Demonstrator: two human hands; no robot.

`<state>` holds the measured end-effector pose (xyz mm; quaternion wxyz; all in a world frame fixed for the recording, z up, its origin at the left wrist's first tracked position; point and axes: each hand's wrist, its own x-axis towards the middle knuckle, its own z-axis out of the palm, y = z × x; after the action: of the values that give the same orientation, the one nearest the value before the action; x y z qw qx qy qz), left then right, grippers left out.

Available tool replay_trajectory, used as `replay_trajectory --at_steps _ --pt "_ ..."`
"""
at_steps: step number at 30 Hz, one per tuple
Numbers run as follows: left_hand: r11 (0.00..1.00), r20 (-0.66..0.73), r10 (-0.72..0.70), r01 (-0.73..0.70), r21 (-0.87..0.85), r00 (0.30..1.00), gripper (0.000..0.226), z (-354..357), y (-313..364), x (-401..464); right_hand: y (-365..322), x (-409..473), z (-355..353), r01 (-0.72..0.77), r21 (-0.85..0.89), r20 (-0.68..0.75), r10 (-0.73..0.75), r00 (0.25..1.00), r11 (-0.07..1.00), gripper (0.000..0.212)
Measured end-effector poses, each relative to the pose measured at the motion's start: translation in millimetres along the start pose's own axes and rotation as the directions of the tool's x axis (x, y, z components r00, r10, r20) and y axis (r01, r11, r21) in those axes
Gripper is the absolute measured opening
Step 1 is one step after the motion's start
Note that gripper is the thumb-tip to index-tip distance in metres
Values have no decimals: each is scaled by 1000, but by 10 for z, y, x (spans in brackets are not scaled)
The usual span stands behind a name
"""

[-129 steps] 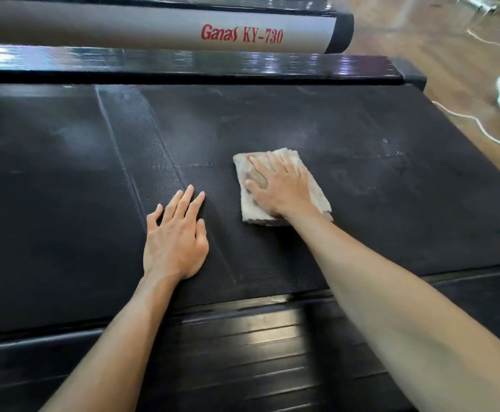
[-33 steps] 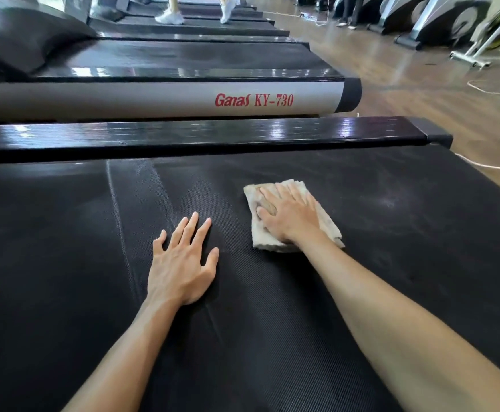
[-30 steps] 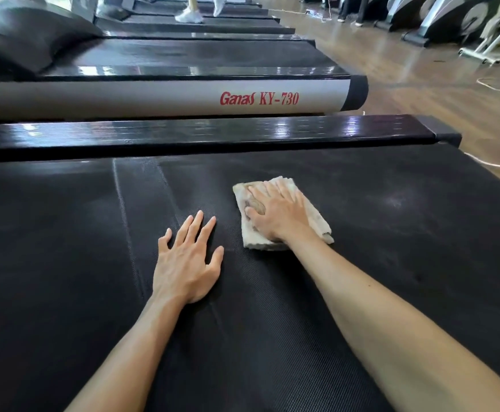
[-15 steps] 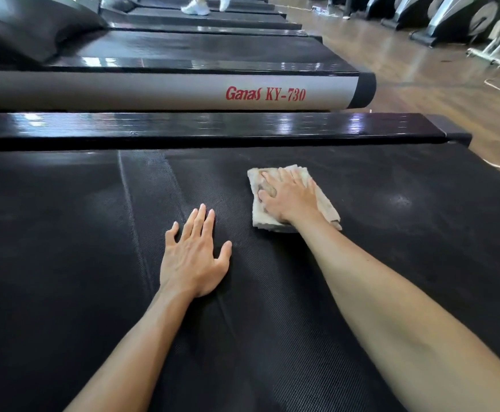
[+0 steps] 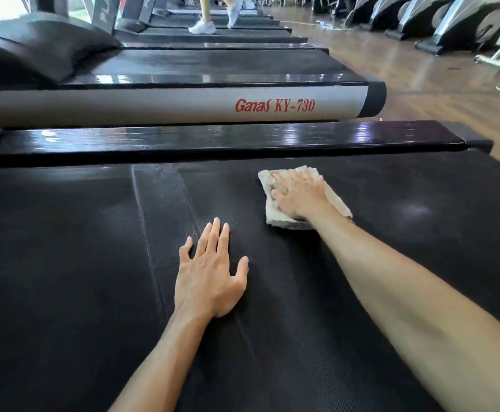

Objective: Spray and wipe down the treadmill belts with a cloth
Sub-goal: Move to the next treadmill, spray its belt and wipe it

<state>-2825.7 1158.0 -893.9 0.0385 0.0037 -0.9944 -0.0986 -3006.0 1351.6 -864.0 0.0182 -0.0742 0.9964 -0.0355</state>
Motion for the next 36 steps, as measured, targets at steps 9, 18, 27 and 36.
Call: replay_trajectory --at_steps 9,18,27,36 --pt "1000 -9 9 -9 5 1000 88 -8 -6 -15 302 -643 1 219 158 -39 -215 976 963 74" --pt "1000 5 5 -5 2 1000 87 -22 -5 -1 -255 -175 55 127 48 -42 -125 991 991 49" --pt "1000 7 4 -4 12 1000 86 -20 16 -14 598 -754 98 85 119 -7 -85 996 989 63" --pt "1000 16 9 -9 30 1000 91 -40 8 -8 -214 -651 -4 236 136 -105 -223 969 962 52"
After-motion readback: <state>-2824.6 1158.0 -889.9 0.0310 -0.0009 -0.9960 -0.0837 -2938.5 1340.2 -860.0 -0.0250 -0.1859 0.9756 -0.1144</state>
